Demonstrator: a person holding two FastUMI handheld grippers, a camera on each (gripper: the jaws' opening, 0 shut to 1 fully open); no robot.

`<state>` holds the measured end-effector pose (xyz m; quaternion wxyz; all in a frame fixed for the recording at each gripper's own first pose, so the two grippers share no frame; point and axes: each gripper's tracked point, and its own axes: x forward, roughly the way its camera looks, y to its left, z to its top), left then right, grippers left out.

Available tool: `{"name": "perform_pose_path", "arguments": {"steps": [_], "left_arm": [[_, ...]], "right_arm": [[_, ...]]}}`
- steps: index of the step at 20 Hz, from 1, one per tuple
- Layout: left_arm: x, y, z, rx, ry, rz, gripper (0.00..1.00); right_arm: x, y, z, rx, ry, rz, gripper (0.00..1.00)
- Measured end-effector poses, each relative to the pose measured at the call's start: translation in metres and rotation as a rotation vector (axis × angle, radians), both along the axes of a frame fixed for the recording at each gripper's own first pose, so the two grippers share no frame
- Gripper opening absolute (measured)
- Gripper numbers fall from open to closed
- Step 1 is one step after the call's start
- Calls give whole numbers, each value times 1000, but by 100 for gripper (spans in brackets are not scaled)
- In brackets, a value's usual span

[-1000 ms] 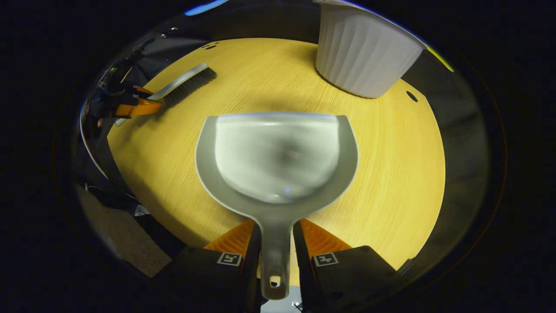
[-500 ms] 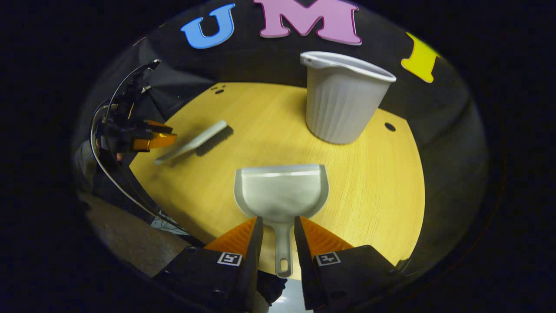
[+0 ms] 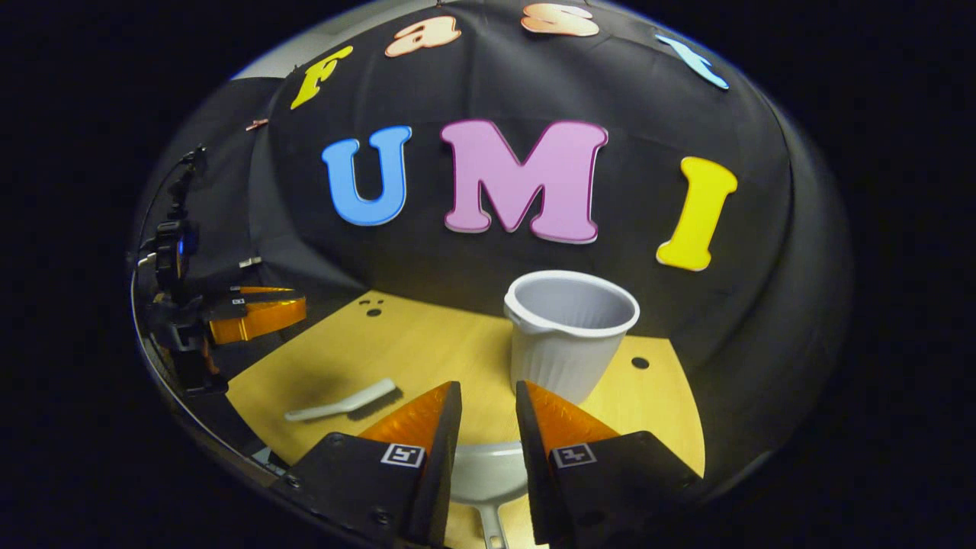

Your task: Pick up the small broom and dustpan from the desktop, sweep the trash into the dustpan with the broom, and then empty the trash into the garbage bin.

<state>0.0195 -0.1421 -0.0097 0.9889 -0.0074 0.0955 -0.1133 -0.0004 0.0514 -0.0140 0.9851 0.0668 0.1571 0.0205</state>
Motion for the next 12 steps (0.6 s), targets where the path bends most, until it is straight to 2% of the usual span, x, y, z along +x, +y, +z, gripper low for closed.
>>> {"name": "perform_pose_path", "arguments": {"steps": [4,7,12], "left_arm": [[-4,-1,14,-3,-64,13,41],[-3,-5,5,4,-50,22,41],[-8,-3,3,17,-29,124,42]], "right_arm": [[4,-1,5,-11,-24,-13,45],[4,-1,8,-6,-29,-19,45],[6,-2,8,-5,-59,38,45]]}}
